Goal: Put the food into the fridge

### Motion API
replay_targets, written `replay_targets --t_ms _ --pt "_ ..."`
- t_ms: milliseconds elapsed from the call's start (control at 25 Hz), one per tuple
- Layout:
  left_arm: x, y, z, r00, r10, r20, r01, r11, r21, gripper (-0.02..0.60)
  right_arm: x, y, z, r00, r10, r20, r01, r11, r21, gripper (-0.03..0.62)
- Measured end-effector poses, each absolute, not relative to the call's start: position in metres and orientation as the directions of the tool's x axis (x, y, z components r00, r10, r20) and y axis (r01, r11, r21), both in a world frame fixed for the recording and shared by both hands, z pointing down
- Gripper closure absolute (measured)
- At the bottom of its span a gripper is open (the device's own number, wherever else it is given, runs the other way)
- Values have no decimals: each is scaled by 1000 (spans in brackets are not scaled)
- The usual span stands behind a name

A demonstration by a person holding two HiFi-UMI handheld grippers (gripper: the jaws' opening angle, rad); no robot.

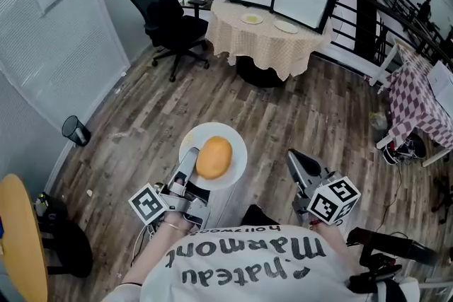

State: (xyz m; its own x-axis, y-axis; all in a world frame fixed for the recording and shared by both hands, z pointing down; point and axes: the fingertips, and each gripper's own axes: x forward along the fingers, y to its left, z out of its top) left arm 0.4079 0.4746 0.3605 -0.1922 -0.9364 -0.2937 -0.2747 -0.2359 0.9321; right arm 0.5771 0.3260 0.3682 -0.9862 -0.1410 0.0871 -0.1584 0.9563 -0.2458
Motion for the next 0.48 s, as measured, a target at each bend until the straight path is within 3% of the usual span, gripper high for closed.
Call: replay_targets --t_ms 480 --pt "301 362 371 -262 -923 -282 -255 -216 943 538 457 203 369 -992 -75 105 -95 974 -206 579"
